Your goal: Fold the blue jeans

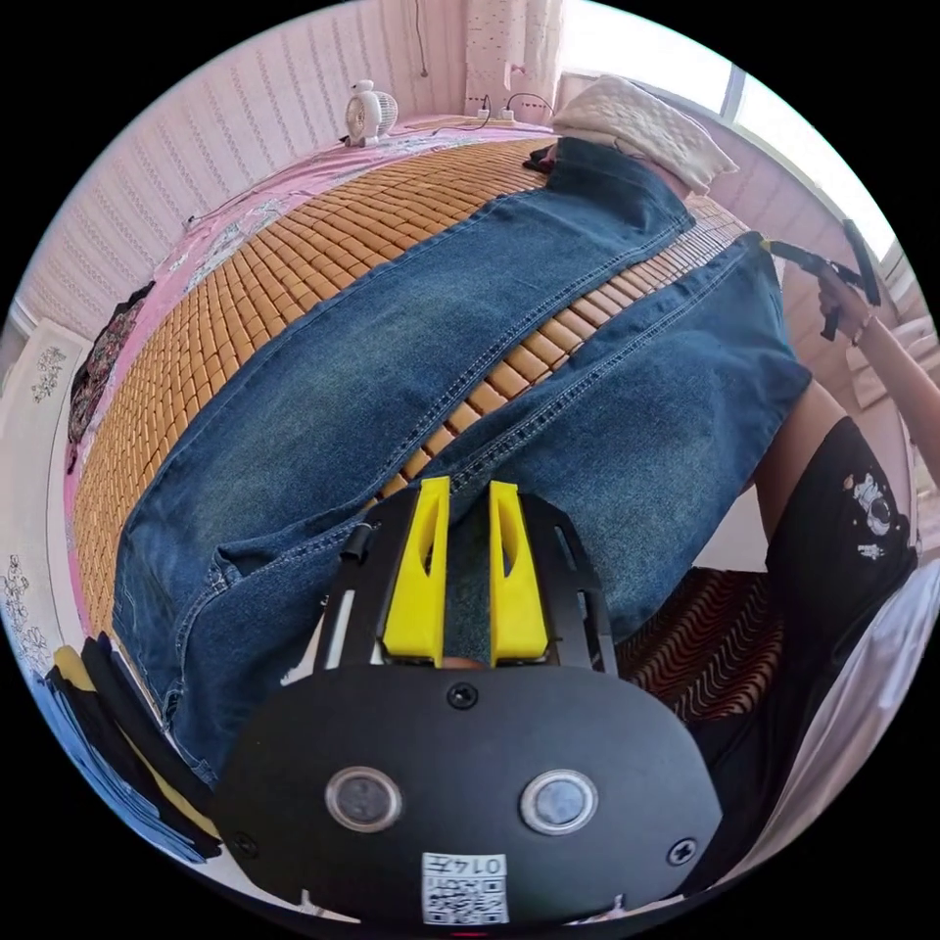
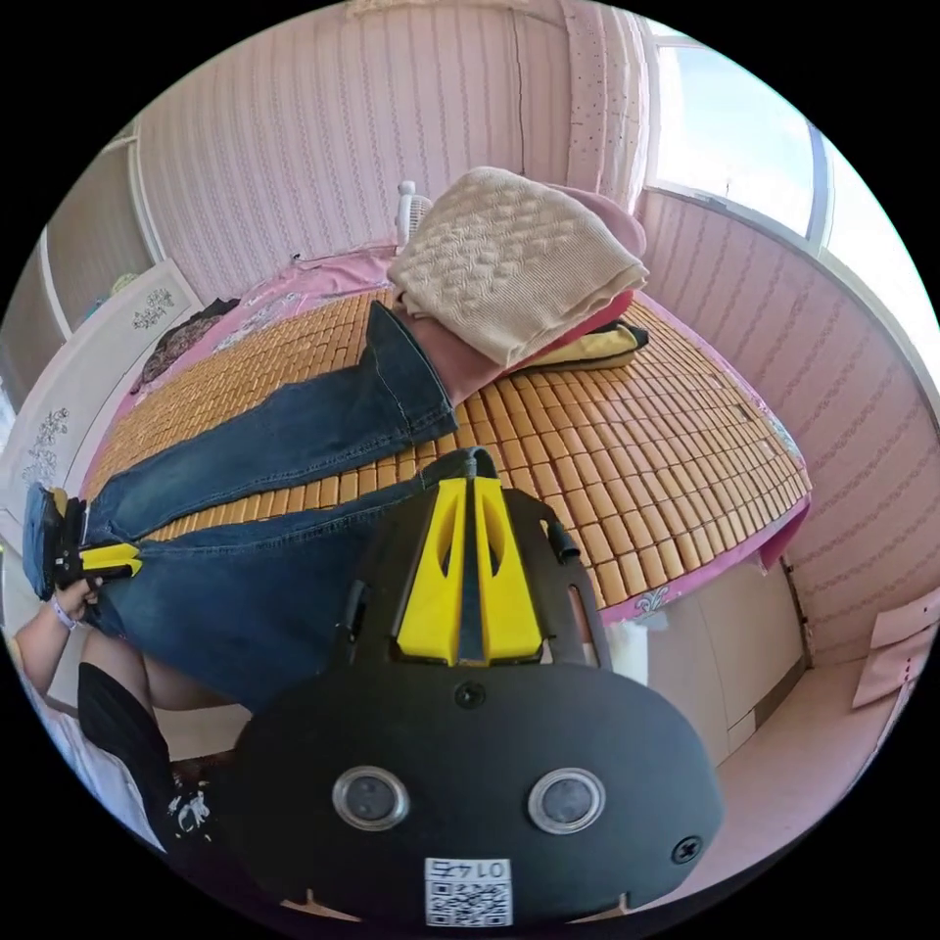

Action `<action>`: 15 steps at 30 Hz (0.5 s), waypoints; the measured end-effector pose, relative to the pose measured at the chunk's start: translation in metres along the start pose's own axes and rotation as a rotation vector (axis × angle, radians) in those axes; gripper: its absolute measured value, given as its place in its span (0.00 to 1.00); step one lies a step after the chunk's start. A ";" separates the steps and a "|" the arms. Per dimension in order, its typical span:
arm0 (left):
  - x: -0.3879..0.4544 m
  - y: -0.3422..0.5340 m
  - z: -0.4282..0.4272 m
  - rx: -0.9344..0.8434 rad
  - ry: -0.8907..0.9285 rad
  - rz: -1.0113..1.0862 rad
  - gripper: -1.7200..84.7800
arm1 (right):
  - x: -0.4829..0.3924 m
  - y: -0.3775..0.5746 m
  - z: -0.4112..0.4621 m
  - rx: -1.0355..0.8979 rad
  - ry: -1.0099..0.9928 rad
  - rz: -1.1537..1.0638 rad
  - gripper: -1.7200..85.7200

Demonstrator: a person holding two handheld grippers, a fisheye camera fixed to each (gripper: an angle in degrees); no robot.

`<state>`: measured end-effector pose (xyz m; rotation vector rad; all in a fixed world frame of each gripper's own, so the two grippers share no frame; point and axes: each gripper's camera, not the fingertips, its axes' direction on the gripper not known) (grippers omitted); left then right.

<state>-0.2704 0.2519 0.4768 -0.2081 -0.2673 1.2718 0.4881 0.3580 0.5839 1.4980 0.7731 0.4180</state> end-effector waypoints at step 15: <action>-0.061 0.054 -0.004 0.168 0.236 -0.271 0.01 | 0.090 0.086 0.052 -0.019 -0.172 0.456 0.15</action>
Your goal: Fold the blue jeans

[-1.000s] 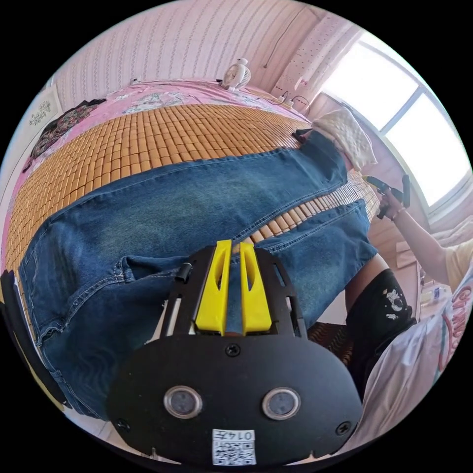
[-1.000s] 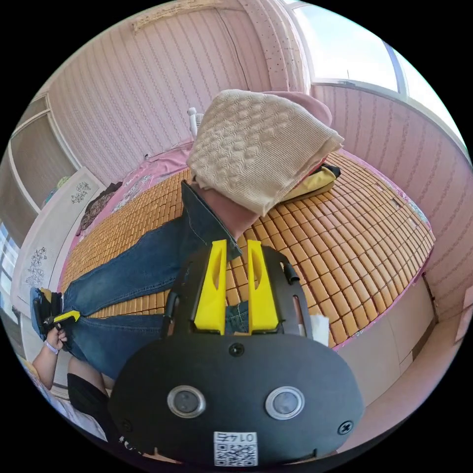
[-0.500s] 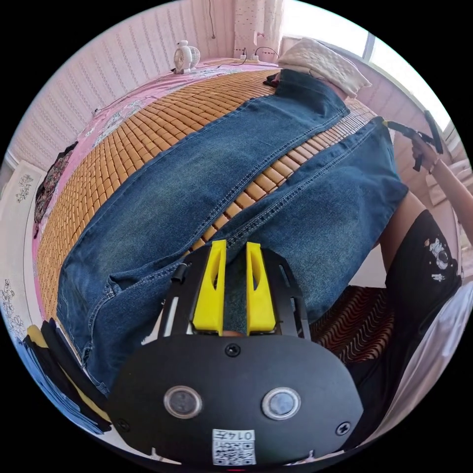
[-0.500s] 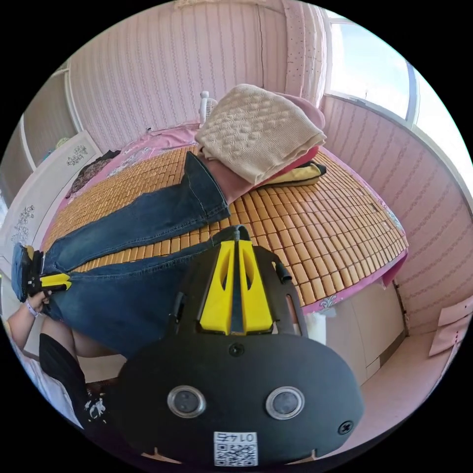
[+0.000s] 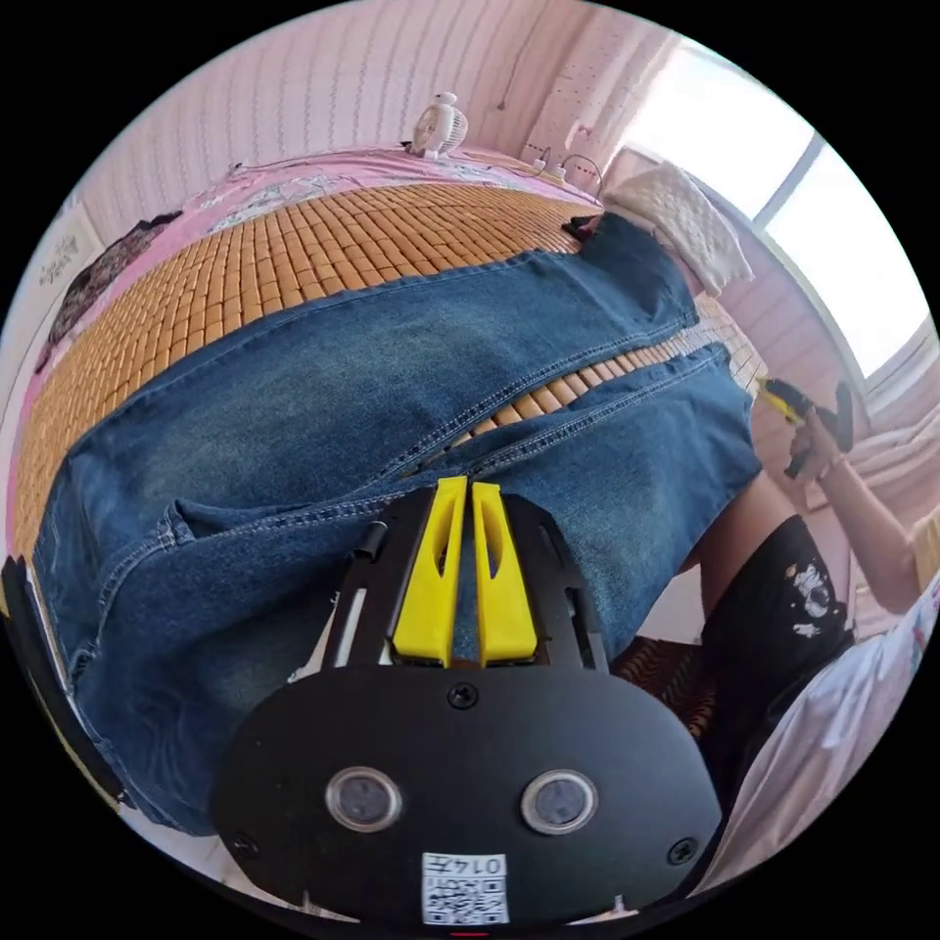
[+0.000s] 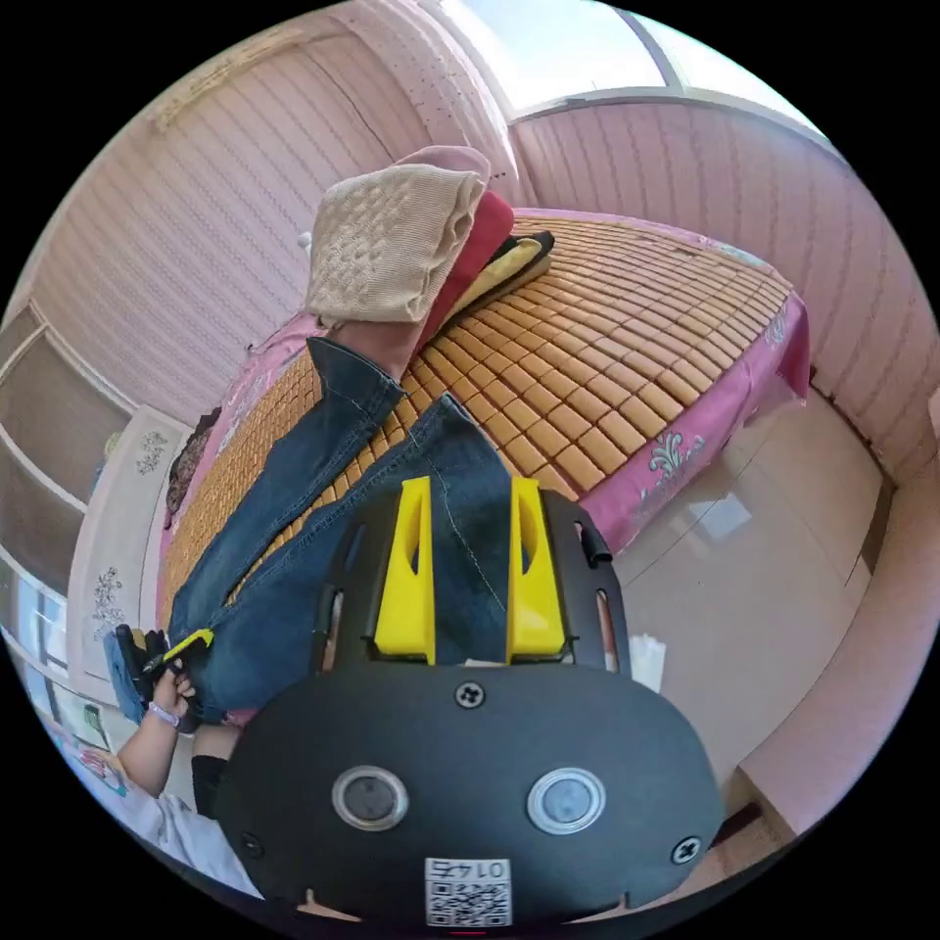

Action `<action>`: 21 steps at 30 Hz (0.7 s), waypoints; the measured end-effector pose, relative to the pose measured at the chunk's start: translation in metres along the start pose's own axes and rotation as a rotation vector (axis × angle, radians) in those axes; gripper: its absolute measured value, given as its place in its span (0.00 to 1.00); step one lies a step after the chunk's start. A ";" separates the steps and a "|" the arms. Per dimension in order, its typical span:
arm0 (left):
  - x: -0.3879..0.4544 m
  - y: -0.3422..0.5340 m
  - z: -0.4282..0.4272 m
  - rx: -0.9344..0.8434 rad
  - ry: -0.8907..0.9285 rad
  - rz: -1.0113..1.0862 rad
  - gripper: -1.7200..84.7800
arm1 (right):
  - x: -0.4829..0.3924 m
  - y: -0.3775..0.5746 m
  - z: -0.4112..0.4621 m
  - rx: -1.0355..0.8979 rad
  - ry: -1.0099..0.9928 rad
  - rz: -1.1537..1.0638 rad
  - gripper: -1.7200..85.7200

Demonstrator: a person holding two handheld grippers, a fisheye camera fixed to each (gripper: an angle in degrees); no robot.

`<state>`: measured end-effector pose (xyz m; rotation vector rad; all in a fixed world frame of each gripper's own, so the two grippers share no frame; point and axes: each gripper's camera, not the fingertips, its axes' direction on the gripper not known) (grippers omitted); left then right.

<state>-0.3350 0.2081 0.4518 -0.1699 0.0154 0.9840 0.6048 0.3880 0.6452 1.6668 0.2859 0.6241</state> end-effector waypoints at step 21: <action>-0.238 0.351 -0.179 0.633 0.015 -1.275 0.17 | 0.101 0.058 0.035 -0.166 -0.311 0.413 0.05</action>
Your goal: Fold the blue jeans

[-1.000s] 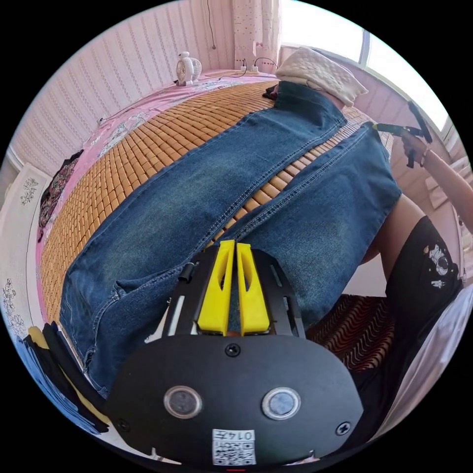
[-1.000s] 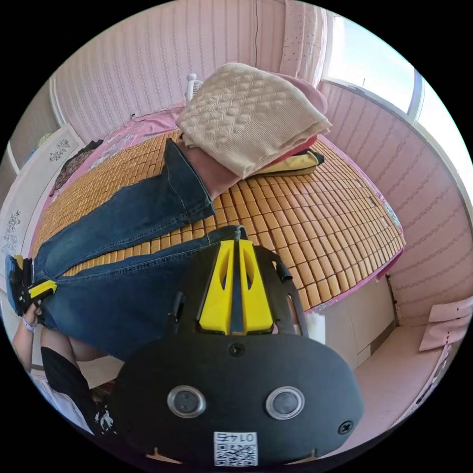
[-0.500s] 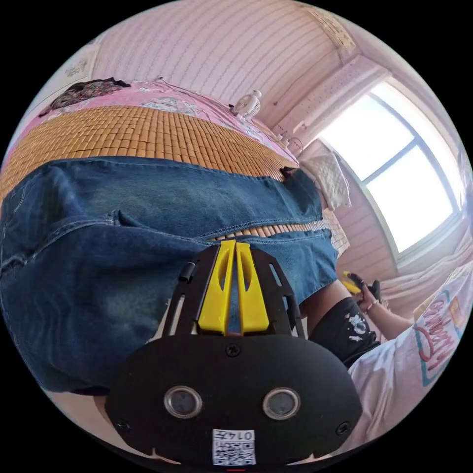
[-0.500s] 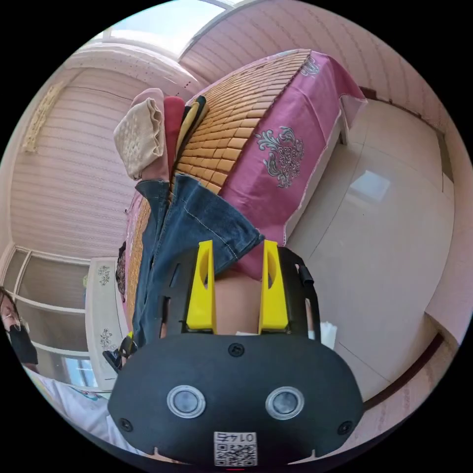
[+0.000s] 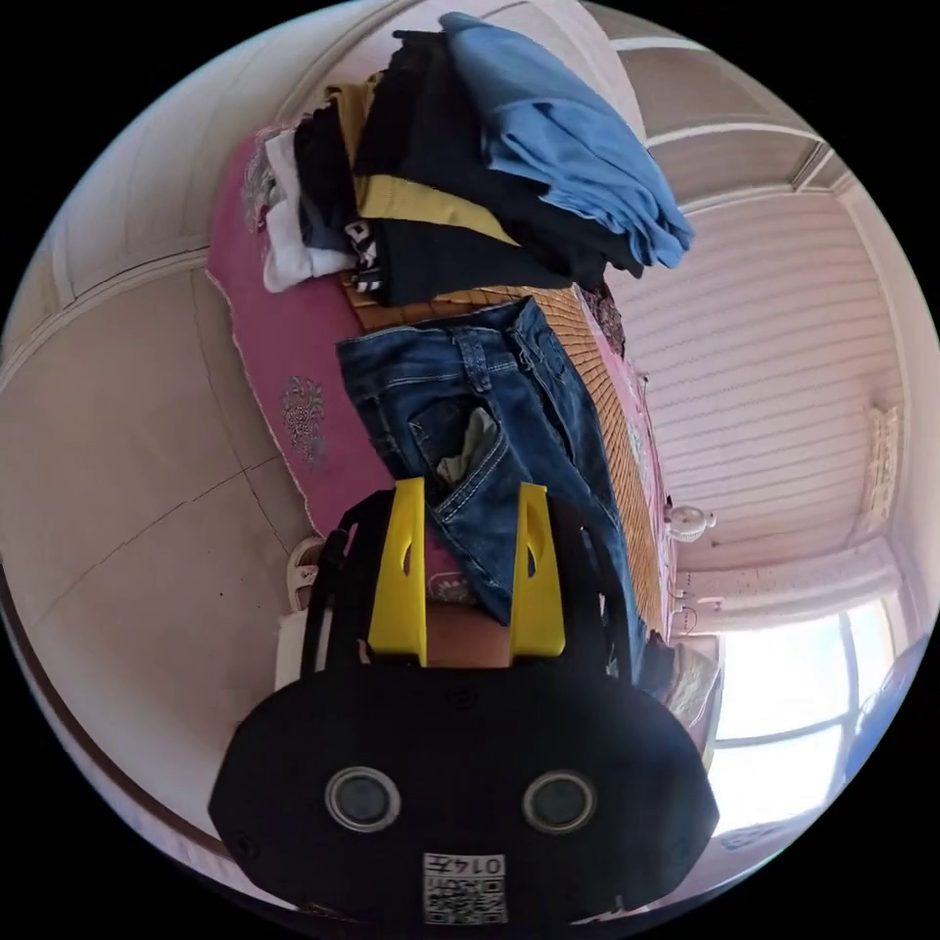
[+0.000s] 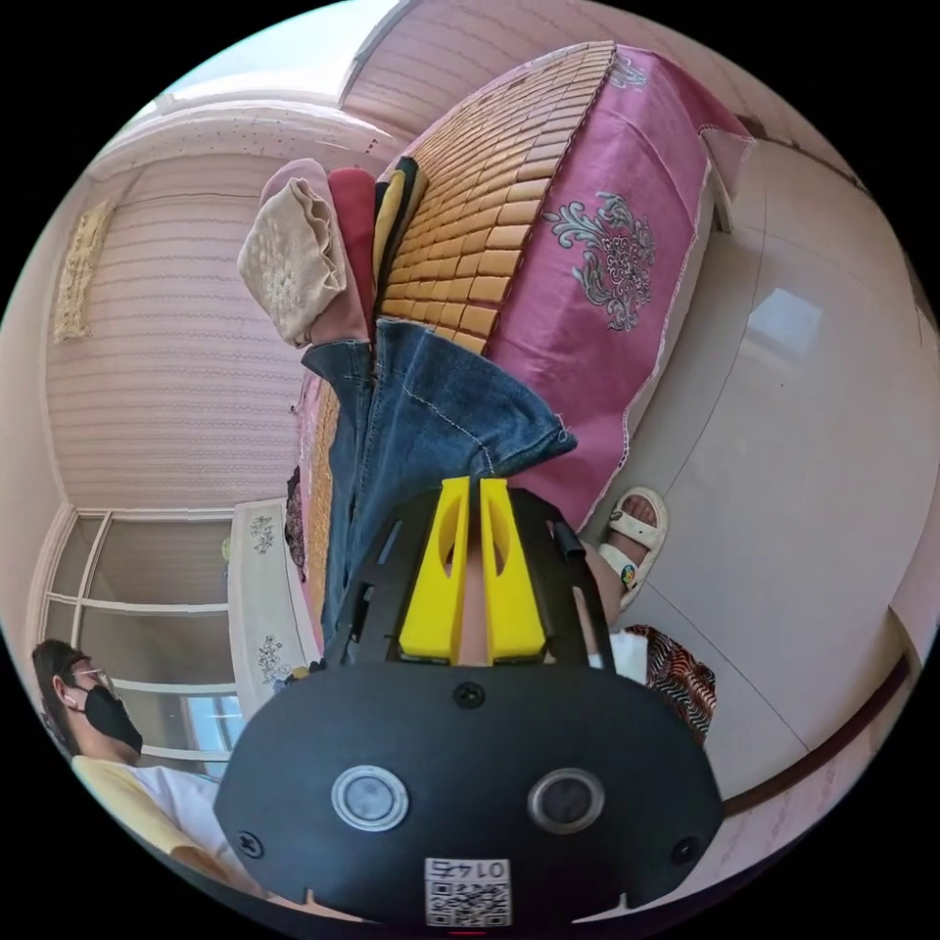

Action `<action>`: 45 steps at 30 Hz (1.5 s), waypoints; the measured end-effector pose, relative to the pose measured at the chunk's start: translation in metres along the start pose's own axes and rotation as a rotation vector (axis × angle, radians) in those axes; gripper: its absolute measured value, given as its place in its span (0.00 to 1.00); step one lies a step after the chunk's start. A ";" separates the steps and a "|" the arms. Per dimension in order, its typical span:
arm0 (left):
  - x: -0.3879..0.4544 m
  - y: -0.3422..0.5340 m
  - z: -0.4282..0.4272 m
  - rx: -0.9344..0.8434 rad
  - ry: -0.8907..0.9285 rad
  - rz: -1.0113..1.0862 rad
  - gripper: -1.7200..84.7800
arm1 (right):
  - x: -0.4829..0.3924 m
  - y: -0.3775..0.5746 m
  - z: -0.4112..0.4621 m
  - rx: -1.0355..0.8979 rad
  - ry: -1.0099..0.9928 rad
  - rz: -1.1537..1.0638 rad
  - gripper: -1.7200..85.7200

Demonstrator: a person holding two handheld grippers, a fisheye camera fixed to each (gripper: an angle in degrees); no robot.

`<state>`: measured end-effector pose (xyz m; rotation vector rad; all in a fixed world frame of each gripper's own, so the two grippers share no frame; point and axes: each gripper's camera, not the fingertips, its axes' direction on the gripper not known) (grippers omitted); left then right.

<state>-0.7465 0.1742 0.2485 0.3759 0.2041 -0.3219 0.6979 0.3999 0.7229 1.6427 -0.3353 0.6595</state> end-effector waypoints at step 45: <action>0.096 -0.066 -0.103 0.023 -0.061 0.440 0.02 | -0.263 -0.021 0.052 0.057 0.395 -0.898 0.03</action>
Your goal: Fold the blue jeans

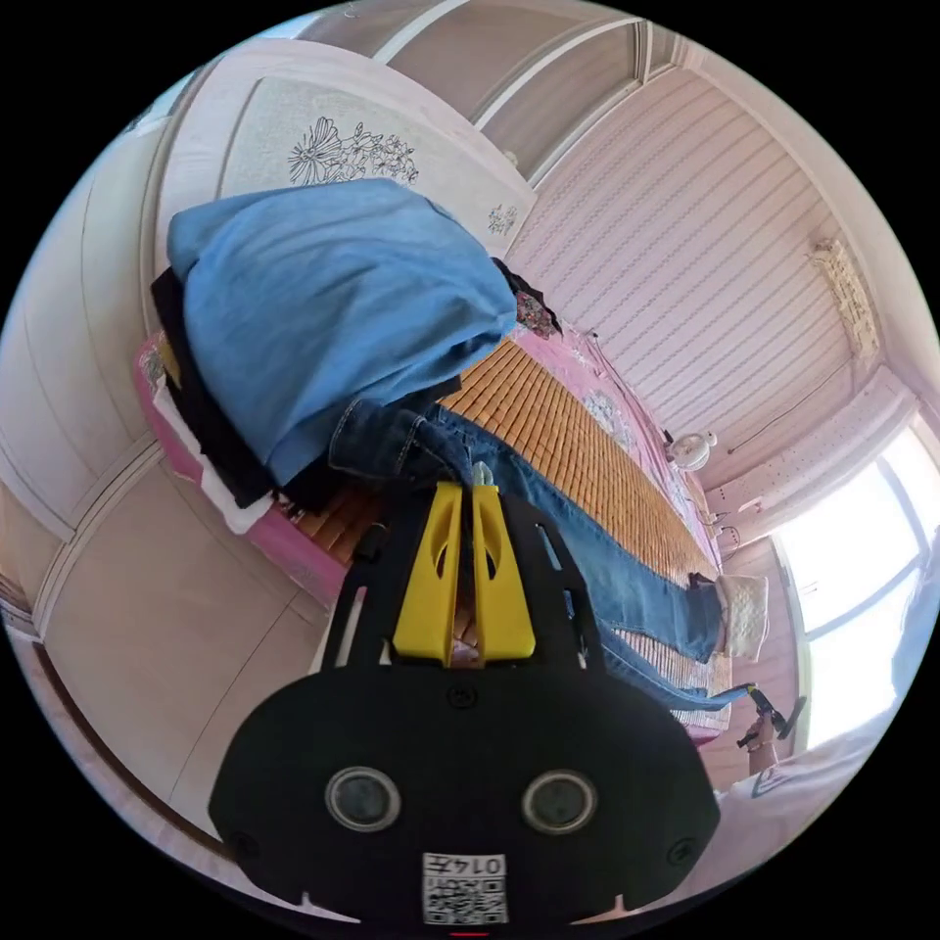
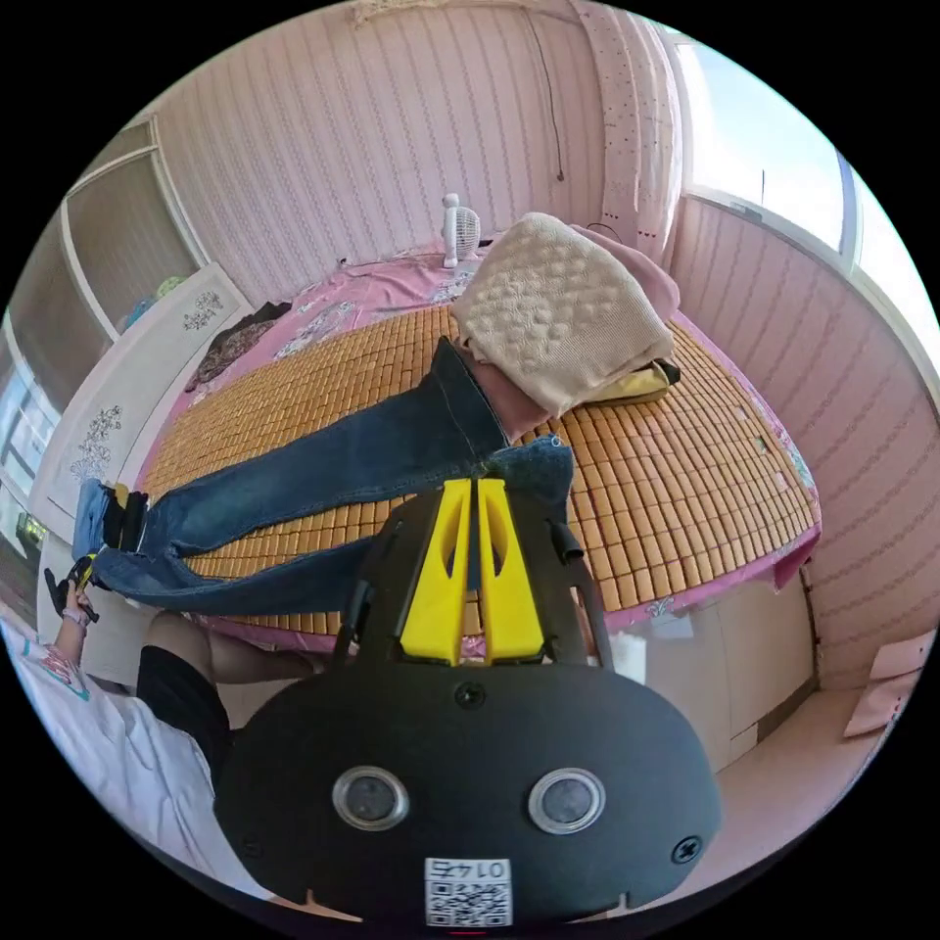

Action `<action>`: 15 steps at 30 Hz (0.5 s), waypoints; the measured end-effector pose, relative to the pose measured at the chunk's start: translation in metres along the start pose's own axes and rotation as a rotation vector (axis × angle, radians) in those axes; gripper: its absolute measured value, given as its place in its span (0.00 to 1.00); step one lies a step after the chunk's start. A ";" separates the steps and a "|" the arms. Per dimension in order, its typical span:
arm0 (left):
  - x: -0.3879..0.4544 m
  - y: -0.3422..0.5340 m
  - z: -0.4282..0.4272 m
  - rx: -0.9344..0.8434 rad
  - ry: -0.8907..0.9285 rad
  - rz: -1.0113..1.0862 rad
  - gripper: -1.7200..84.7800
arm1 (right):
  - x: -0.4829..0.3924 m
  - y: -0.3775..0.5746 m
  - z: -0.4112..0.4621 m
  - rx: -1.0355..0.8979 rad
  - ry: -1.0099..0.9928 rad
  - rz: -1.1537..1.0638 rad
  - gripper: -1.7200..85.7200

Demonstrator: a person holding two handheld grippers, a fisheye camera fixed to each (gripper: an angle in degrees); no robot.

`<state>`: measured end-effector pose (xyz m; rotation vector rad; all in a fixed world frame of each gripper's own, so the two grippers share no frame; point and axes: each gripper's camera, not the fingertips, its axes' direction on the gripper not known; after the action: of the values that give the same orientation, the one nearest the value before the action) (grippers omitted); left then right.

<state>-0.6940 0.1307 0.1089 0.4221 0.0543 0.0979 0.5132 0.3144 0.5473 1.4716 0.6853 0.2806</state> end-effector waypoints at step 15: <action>0.111 -0.006 0.098 -0.019 -0.020 0.128 0.09 | -0.005 -0.031 0.102 0.155 0.047 0.190 0.16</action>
<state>-0.5757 0.0974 0.1925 0.4070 0.0063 0.2204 0.5610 0.2249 0.5142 1.6867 0.6158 0.4166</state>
